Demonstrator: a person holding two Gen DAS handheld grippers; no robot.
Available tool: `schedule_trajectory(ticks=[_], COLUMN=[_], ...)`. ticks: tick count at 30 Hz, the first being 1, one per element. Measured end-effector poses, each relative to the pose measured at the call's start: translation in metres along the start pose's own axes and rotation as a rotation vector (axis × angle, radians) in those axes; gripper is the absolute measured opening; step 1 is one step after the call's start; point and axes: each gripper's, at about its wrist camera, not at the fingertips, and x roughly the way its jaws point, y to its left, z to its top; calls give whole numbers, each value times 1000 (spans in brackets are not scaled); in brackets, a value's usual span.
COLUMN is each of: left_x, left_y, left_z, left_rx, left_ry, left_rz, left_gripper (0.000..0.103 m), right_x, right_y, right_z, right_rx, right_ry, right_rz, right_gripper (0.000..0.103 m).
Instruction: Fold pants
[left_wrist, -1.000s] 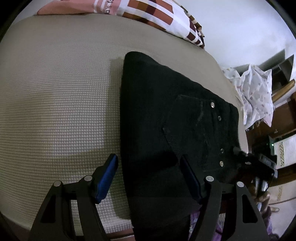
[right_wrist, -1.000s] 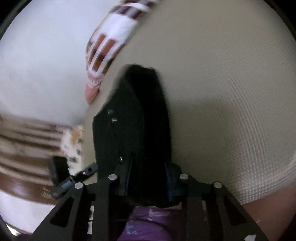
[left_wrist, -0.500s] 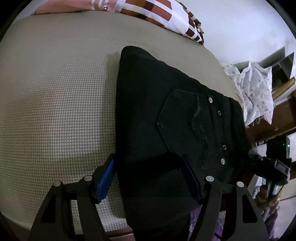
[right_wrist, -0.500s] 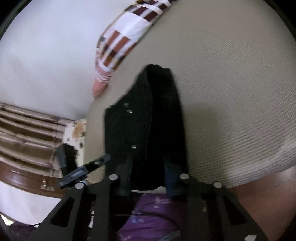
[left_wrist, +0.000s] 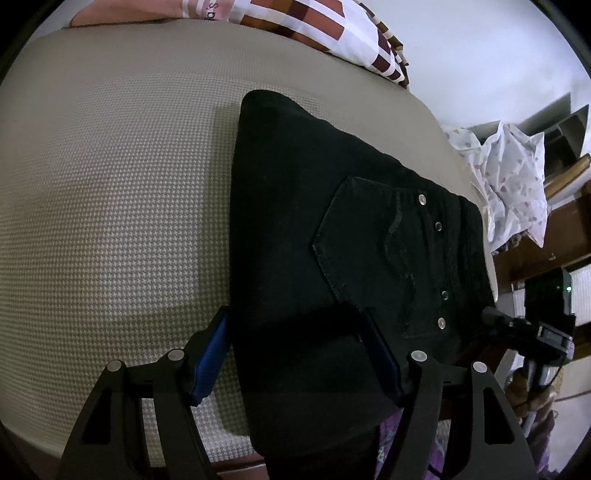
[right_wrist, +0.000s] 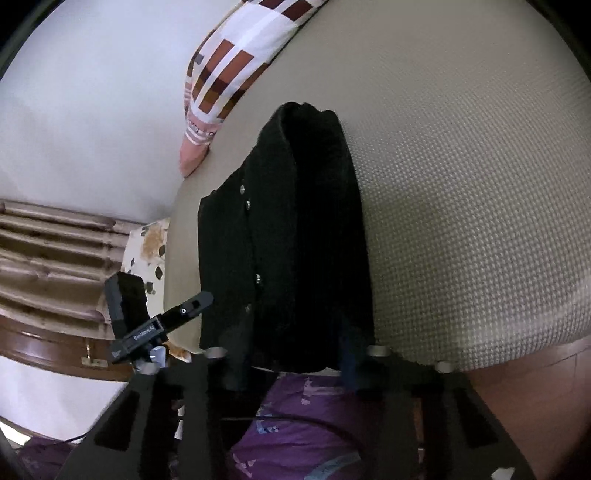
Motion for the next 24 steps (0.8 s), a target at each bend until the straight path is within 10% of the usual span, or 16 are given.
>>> schedule_trajectory(ticks=[6, 11, 13, 24], left_x=[-12, -9, -2, -2], left_y=[7, 6, 3, -4], left_z=[8, 8, 6, -1], left_rx=[-22, -27, -14, 32], left_ry=[-52, -41, -21, -41], left_rz=[28, 16, 23, 31], left_gripper=[70, 70, 70, 70], right_x=[-9, 1, 8, 4], right_y=[31, -32, -64, -54], right_z=[5, -4, -11, -6], right_rx=[-23, 95, 206, 118], right_ry=[-68, -47, -31, -35], right_rz=[219, 126, 215, 196], right_gripper=[25, 23, 21, 27])
